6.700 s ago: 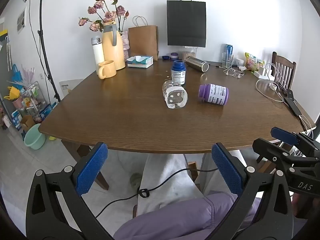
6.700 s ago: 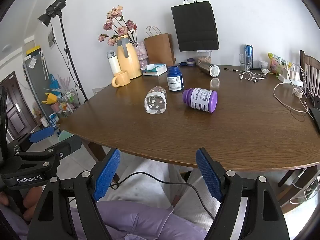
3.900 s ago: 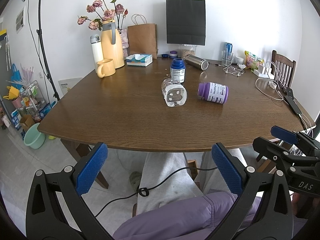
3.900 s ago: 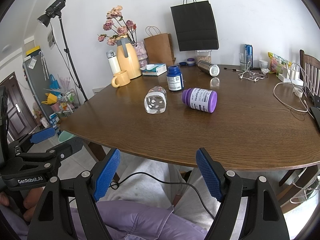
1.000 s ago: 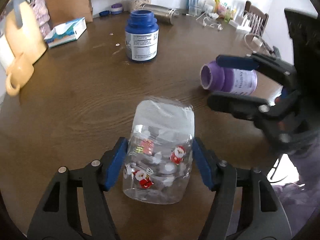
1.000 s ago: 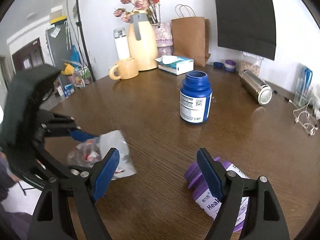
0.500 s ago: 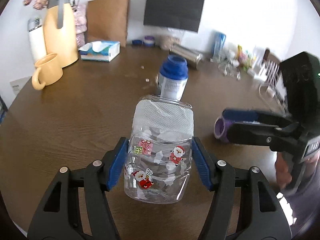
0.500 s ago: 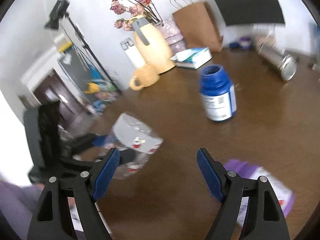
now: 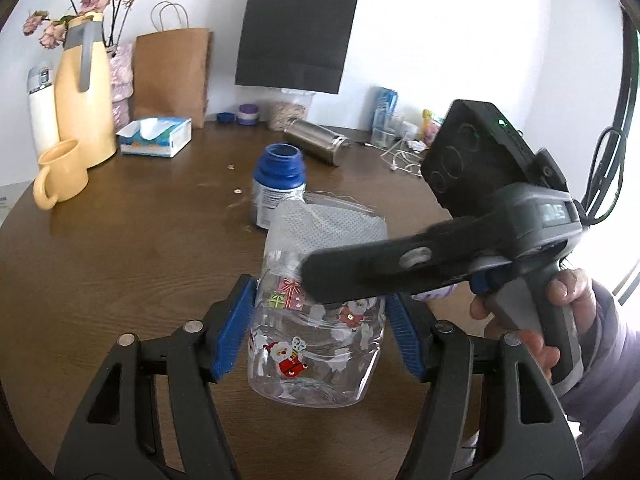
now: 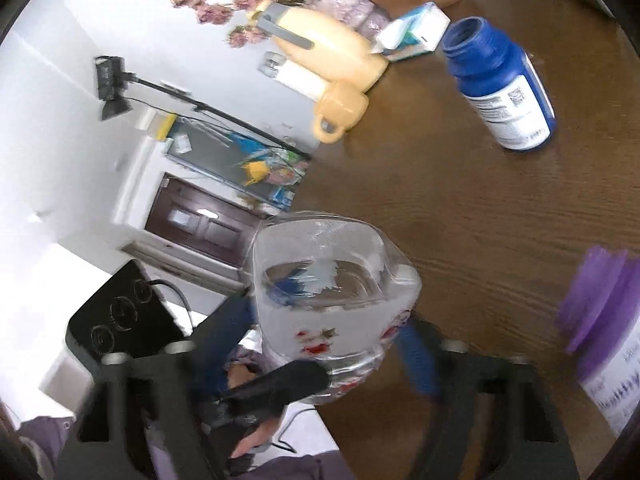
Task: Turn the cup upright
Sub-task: 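Lift the clear cup with the right tool and rotate it upright while the left tool approaches, then lower the upright cup onto the table and open the right tool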
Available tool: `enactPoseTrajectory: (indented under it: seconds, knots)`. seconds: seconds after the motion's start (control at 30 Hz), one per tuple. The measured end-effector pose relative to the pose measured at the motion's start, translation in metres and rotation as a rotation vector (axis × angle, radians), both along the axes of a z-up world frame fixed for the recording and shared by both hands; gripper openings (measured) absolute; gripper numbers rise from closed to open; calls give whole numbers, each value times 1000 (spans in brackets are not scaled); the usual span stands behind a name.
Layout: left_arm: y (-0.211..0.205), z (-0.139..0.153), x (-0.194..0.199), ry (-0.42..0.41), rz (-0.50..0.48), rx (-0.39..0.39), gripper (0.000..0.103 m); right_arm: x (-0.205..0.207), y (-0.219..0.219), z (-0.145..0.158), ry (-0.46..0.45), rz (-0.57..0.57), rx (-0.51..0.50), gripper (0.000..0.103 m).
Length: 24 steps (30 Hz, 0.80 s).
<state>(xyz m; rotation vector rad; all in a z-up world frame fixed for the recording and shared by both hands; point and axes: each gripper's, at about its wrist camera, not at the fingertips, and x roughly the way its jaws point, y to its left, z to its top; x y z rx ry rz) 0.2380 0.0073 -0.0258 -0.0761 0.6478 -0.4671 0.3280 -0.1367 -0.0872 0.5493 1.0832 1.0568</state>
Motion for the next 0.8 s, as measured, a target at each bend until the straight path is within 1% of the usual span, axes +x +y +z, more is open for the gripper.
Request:
enactPoseTrajectory:
  seconds: [0.03, 0.1, 0.13, 0.2, 0.27, 0.37, 0.43, 0.5, 0.6, 0.67, 0.73, 0.77, 0.8]
  knots:
    - [0, -1, -1, 7, -5, -8, 62, -3, 0, 2, -8, -4, -14, 68]
    - [1, -5, -3, 36, -23, -50, 63, -13, -4, 7, -45, -17, -53, 67]
    - [2, -6, -4, 52, -33, -68, 64, -20, -6, 10, -85, -38, -100, 67]
    - [-1, -11, -2, 106, -56, -91, 65, -34, -5, 19, -183, -80, -212, 67]
    - [-5, -18, -4, 154, -74, -104, 65, -53, -2, 29, -317, -122, -345, 67]
    - [-13, -25, -15, 164, -83, -82, 65, -85, 4, 36, -489, -175, -506, 67]
    - [-19, -31, -24, 173, -89, -59, 65, -102, 5, 35, -555, -206, -569, 67]
    - [-27, -39, -34, 185, -95, -36, 65, -115, 3, 31, -587, -237, -614, 67]
    - [-33, -51, -46, 210, -109, -40, 65, -126, -5, 21, -549, -260, -620, 67]
    - [-37, -59, -53, 222, -124, -43, 65, -135, -12, 15, -549, -276, -634, 67]
    - [-40, -63, -59, 213, -121, -40, 68, -140, -12, 10, -556, -287, -652, 68]
    - [-41, -67, -62, 208, -108, -28, 71, -141, -13, 6, -553, -291, -658, 68]
    - [-42, -70, -64, 208, -99, -19, 72, -143, -13, 4, -555, -296, -658, 69]
